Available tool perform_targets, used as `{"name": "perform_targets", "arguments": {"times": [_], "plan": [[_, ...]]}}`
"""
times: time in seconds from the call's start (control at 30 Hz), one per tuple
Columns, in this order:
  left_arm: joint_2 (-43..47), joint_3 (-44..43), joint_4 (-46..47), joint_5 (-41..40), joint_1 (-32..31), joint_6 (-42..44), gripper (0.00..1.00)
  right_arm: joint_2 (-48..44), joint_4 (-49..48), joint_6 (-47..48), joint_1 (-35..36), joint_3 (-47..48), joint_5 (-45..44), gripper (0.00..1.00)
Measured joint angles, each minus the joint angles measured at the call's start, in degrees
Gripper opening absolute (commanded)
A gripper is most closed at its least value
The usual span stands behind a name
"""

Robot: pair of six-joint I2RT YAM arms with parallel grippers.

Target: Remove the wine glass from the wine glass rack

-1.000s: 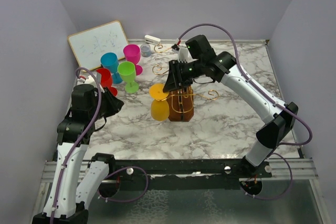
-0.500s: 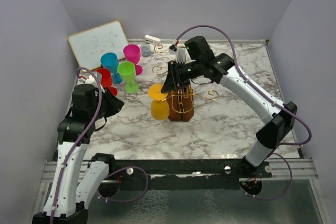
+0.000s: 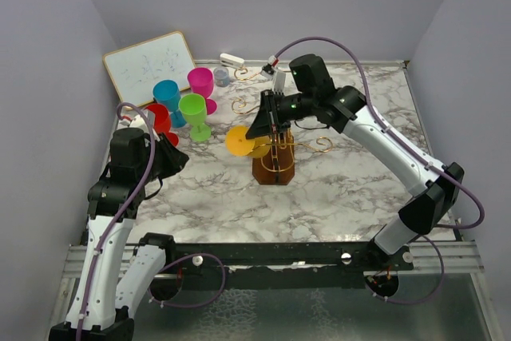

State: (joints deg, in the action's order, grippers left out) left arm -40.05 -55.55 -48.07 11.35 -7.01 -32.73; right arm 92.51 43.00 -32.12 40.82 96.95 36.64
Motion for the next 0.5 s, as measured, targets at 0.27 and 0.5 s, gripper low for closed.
{"name": "perform_targets", "arguments": {"times": [0.27, 0.5], "plan": [[0.04, 0.0, 0.02, 0.02, 0.0, -0.48, 0.21, -0.39, -6.05, -4.22, 0.0, -2.6, 2.78, 0.01], [0.04, 0.0, 0.0, 0.04, 0.0, -0.85, 0.21, -0.37, -10.82, -8.09, 0.0, -4.33, 6.99, 0.01]]}}
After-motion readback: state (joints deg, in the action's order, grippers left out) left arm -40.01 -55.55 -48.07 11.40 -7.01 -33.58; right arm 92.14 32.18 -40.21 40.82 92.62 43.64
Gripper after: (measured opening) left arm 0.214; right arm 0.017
